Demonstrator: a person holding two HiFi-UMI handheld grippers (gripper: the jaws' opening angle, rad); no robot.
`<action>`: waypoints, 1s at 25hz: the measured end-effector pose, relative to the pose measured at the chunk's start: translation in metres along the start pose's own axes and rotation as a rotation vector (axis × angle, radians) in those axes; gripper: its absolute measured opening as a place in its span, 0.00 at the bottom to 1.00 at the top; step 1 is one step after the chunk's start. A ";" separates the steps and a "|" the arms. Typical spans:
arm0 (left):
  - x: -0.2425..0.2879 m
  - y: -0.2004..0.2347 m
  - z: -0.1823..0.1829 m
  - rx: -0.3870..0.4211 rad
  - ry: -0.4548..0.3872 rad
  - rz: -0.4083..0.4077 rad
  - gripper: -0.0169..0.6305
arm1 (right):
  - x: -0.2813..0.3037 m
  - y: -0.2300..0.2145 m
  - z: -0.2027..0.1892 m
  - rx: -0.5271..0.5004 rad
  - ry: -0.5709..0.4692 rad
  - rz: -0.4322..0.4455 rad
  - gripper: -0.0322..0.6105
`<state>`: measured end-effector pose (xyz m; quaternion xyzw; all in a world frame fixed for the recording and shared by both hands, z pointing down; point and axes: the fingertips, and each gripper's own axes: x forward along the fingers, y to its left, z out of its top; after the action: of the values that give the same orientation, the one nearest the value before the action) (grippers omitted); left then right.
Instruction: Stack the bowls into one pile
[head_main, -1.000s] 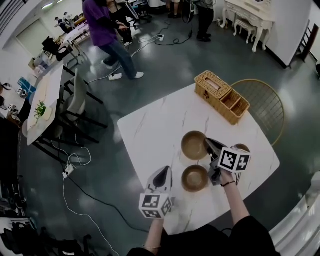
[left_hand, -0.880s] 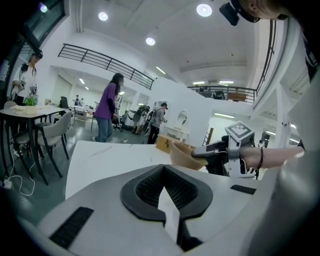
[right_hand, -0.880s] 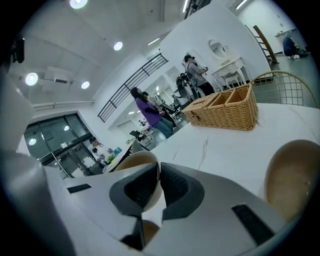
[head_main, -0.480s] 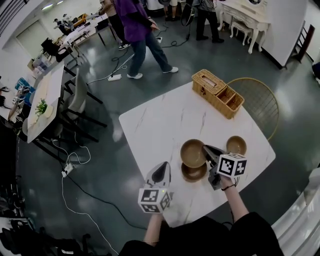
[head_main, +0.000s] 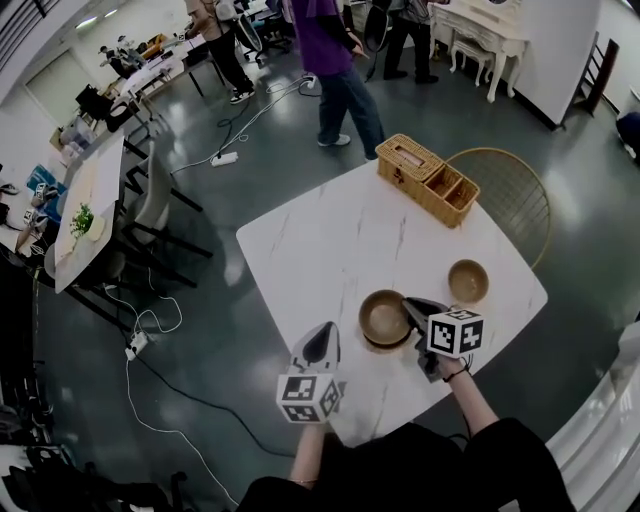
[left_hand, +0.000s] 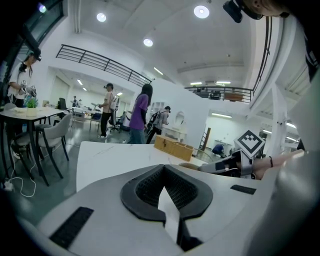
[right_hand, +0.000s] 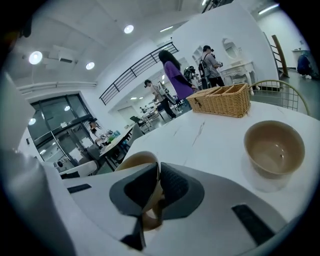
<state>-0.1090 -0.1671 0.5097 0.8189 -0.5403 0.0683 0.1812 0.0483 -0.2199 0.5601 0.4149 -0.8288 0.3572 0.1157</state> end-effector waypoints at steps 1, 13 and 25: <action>-0.001 0.000 -0.002 0.001 0.001 -0.002 0.05 | 0.000 0.000 -0.003 -0.006 0.004 -0.005 0.09; -0.013 -0.002 -0.014 -0.015 0.015 -0.006 0.05 | -0.002 -0.002 -0.026 -0.131 0.050 -0.104 0.09; -0.019 -0.006 -0.014 -0.019 0.008 -0.019 0.05 | -0.005 -0.002 -0.034 -0.236 0.059 -0.193 0.09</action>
<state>-0.1100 -0.1430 0.5153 0.8219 -0.5324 0.0646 0.1919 0.0496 -0.1943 0.5825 0.4656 -0.8175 0.2564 0.2217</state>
